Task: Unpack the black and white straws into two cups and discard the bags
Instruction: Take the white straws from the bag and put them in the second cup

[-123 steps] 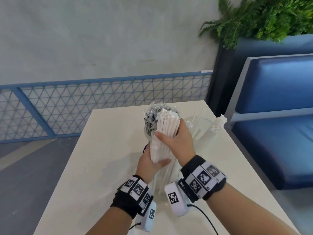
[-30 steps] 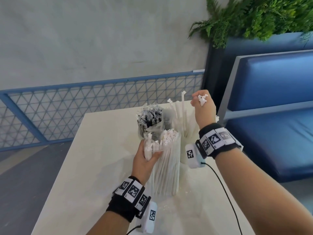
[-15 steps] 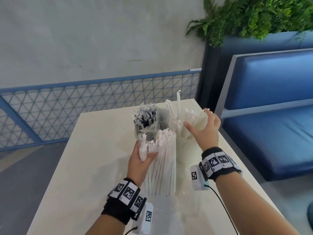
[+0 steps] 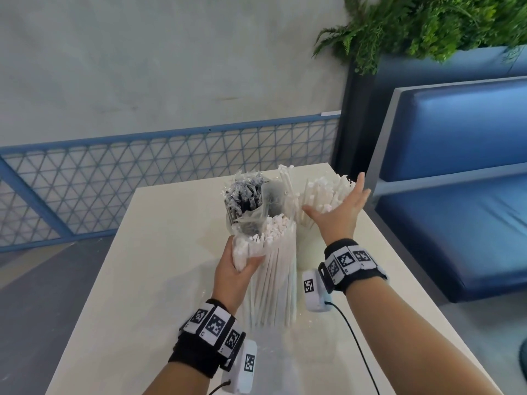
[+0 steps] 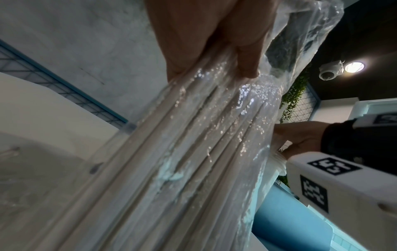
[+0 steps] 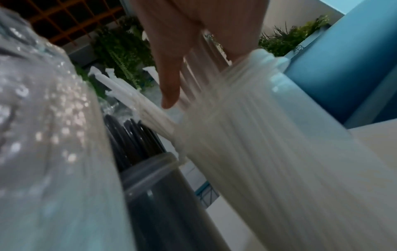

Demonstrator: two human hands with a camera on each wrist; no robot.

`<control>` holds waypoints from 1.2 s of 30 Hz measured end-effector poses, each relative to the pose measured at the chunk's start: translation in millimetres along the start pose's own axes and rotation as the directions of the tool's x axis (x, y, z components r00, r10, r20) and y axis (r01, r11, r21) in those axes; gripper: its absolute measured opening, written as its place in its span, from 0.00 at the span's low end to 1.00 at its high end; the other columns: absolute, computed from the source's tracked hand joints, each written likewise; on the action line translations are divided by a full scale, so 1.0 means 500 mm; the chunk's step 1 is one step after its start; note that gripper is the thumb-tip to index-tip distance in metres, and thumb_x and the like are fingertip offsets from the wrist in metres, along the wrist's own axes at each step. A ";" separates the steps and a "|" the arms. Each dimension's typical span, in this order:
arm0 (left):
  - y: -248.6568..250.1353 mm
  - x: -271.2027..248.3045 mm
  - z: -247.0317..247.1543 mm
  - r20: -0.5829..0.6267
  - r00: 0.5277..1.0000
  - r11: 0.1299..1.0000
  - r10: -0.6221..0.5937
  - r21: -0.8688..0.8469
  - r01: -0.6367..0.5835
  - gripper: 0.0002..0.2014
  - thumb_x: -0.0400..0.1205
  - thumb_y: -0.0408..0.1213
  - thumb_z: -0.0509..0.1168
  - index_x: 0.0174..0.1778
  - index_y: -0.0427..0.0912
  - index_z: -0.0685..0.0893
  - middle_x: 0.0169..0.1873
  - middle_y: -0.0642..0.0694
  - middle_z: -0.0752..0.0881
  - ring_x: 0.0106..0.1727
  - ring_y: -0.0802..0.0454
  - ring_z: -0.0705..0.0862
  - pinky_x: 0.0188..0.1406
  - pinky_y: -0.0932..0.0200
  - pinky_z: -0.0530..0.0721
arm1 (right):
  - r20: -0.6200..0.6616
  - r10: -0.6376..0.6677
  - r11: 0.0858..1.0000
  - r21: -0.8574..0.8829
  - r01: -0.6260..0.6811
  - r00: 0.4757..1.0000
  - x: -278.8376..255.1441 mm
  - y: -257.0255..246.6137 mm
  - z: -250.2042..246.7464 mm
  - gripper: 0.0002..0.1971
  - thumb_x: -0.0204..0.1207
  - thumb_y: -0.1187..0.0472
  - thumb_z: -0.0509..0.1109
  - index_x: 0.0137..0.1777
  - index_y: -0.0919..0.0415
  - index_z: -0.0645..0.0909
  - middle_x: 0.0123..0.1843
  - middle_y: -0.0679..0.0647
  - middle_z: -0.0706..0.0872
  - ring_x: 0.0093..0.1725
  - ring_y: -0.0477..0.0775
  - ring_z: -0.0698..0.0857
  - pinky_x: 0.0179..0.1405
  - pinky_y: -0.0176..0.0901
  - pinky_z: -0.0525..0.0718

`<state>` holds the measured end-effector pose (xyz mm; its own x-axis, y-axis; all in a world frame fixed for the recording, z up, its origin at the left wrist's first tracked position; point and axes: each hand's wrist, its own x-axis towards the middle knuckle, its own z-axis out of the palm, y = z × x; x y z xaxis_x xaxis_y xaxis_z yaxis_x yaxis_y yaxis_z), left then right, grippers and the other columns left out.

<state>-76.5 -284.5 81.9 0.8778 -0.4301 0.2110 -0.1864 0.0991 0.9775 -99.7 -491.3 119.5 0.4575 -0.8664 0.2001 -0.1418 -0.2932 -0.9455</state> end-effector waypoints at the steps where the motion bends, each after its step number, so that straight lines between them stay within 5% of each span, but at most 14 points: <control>1: -0.001 0.000 0.000 0.001 1.000 1.000 -0.003 -0.007 0.003 0.19 0.76 0.33 0.70 0.54 0.63 0.78 0.51 0.61 0.87 0.54 0.66 0.85 0.49 0.75 0.79 | 0.055 0.007 0.999 -0.046 -0.004 0.998 0.008 0.000 0.001 0.61 0.57 0.60 0.84 0.82 0.52 0.44 0.83 0.58 0.55 0.80 0.50 0.60 0.74 0.41 0.62; 5: -0.003 0.003 -0.002 0.010 1.000 1.000 0.001 0.001 -0.001 0.19 0.76 0.38 0.72 0.54 0.67 0.78 0.53 0.60 0.86 0.57 0.65 0.84 0.53 0.71 0.80 | 0.201 0.061 0.972 -0.234 -0.013 0.978 0.027 0.003 0.008 0.35 0.69 0.56 0.76 0.74 0.57 0.65 0.67 0.59 0.80 0.68 0.61 0.78 0.57 0.43 0.73; 10: -0.001 0.002 -0.003 0.016 1.000 1.000 0.001 -0.011 -0.001 0.19 0.77 0.33 0.70 0.55 0.64 0.78 0.53 0.60 0.86 0.56 0.65 0.84 0.52 0.73 0.79 | 0.188 -0.065 0.971 -0.214 0.106 0.980 0.039 -0.029 0.010 0.17 0.75 0.58 0.69 0.62 0.62 0.76 0.49 0.55 0.83 0.55 0.57 0.82 0.49 0.40 0.73; 12: 0.000 0.002 -0.004 0.014 1.000 1.000 -0.003 -0.023 0.004 0.20 0.77 0.33 0.70 0.57 0.61 0.78 0.54 0.58 0.86 0.57 0.65 0.84 0.53 0.73 0.79 | 0.262 -0.103 0.939 -0.294 0.181 0.959 0.046 -0.049 0.001 0.20 0.74 0.59 0.70 0.65 0.60 0.74 0.58 0.57 0.83 0.62 0.59 0.79 0.53 0.42 0.72; 15: 0.001 0.001 -0.004 0.008 1.000 1.000 -0.009 -0.021 0.010 0.19 0.75 0.34 0.72 0.58 0.58 0.78 0.54 0.55 0.86 0.57 0.62 0.84 0.54 0.71 0.80 | 0.271 -0.151 0.898 -0.364 0.247 0.951 0.023 -0.079 -0.024 0.32 0.71 0.53 0.73 0.73 0.54 0.66 0.73 0.57 0.68 0.72 0.61 0.65 0.63 0.47 0.69; 19: 0.006 0.004 -0.010 0.026 0.999 0.999 -0.026 -0.044 0.027 0.19 0.72 0.31 0.75 0.55 0.53 0.80 0.53 0.53 0.87 0.56 0.58 0.85 0.53 0.66 0.82 | 0.074 -0.404 0.912 0.101 0.397 0.912 -0.071 -0.084 -0.046 0.19 0.75 0.53 0.68 0.64 0.53 0.71 0.61 0.46 0.75 0.58 0.48 0.78 0.58 0.48 0.82; 23: 0.001 0.010 -0.030 0.102 0.991 0.994 -0.085 -0.064 0.092 0.19 0.69 0.33 0.78 0.54 0.49 0.83 0.56 0.46 0.88 0.61 0.48 0.85 0.60 0.51 0.83 | 0.386 -0.338 0.941 0.130 0.312 0.859 -0.160 -0.034 -0.047 0.27 0.68 0.43 0.71 0.65 0.49 0.69 0.64 0.46 0.76 0.59 0.42 0.79 0.56 0.42 0.84; 27: 0.007 0.007 -0.035 0.188 0.976 0.989 -0.114 -0.074 0.129 0.20 0.69 0.26 0.76 0.53 0.48 0.82 0.50 0.50 0.90 0.56 0.52 0.88 0.53 0.57 0.84 | 0.607 -0.158 0.986 0.135 0.096 0.779 -0.191 -0.017 -0.046 0.35 0.69 0.36 0.68 0.75 0.43 0.63 0.68 0.37 0.75 0.68 0.44 0.76 0.67 0.43 0.76; 30: 0.014 0.006 -0.025 0.197 0.976 0.986 -0.095 -0.117 0.120 0.32 0.62 0.23 0.80 0.59 0.48 0.77 0.52 0.50 0.88 0.55 0.55 0.87 0.48 0.62 0.85 | 0.668 -0.110 0.980 0.196 -0.031 0.736 -0.201 -0.040 -0.039 0.22 0.77 0.55 0.67 0.69 0.42 0.67 0.60 0.34 0.79 0.61 0.36 0.80 0.63 0.35 0.79; 32: 0.017 0.010 -0.017 0.147 0.989 0.988 -0.034 -0.147 0.055 0.40 0.55 0.25 0.82 0.60 0.45 0.71 0.53 0.51 0.84 0.54 0.56 0.87 0.46 0.61 0.87 | 0.657 -0.144 0.974 0.225 -0.010 0.740 -0.206 -0.054 -0.031 0.22 0.79 0.68 0.62 0.67 0.43 0.70 0.57 0.37 0.82 0.55 0.29 0.82 0.56 0.28 0.80; 34: 0.020 0.013 -0.010 0.090 0.996 0.986 0.015 -0.168 0.000 0.46 0.56 0.17 0.80 0.66 0.44 0.65 0.54 0.54 0.81 0.54 0.59 0.86 0.47 0.61 0.87 | 0.624 -0.150 0.975 0.222 0.010 0.767 -0.202 -0.064 -0.026 0.24 0.79 0.71 0.58 0.72 0.50 0.70 0.60 0.39 0.81 0.56 0.26 0.79 0.55 0.21 0.77; 36: 0.016 0.015 -0.006 0.072 0.997 0.987 0.015 -0.163 -0.003 0.51 0.57 0.15 0.79 0.73 0.45 0.63 0.57 0.55 0.81 0.57 0.59 0.85 0.51 0.60 0.86 | 0.610 -0.132 0.980 0.196 0.012 0.782 -0.196 -0.069 -0.025 0.24 0.80 0.71 0.56 0.75 0.56 0.68 0.65 0.41 0.76 0.63 0.33 0.76 0.53 0.11 0.71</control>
<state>-70.3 -284.4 91.1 0.8406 -0.4924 0.2257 -0.1146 0.2455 0.9626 -150.4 -401.5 135.6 0.9115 -0.3921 0.1241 0.0388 -0.2184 -0.9751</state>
